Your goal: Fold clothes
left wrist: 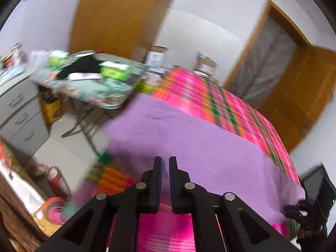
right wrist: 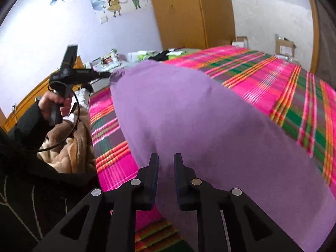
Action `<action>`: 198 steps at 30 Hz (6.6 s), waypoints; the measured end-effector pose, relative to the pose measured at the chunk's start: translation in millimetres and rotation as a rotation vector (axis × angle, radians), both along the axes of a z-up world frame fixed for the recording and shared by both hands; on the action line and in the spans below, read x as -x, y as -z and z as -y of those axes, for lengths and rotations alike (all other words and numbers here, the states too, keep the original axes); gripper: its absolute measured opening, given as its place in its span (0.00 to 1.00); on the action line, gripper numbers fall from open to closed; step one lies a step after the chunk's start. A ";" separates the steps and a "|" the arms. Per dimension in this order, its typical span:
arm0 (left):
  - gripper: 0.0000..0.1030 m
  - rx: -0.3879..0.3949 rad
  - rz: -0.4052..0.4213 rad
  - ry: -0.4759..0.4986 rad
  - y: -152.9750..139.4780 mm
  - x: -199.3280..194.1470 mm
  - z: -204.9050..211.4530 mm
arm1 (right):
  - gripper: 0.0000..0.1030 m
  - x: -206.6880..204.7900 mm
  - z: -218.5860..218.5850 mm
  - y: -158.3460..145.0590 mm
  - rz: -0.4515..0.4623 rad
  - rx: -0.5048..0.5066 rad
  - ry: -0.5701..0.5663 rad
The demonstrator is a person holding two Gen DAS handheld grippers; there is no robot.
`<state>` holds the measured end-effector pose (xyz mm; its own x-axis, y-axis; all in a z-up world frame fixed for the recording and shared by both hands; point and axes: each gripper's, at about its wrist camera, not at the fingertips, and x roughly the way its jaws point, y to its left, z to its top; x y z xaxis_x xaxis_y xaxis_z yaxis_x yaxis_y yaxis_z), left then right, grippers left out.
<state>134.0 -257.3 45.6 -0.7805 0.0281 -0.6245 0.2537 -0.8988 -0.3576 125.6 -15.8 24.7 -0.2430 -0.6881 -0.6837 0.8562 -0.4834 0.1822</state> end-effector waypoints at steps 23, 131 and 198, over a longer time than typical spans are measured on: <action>0.06 0.046 0.072 0.653 27.1 37.2 -200.8 | 0.22 86.2 -95.1 1.9 0.096 0.094 0.566; 0.08 0.075 0.088 0.846 31.7 86.2 -321.6 | 0.52 -39.9 -423.1 150.9 1.017 1.211 1.239; 0.09 0.019 -0.014 0.744 13.8 61.3 -276.6 | 0.07 21.5 -237.3 -103.3 0.329 0.748 0.728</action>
<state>72.7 19.4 31.8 -0.5675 0.5418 -0.6201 -0.4286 -0.8373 -0.3394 104.1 221.5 128.0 -0.6418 -0.7220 -0.2586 0.2662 -0.5260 0.8078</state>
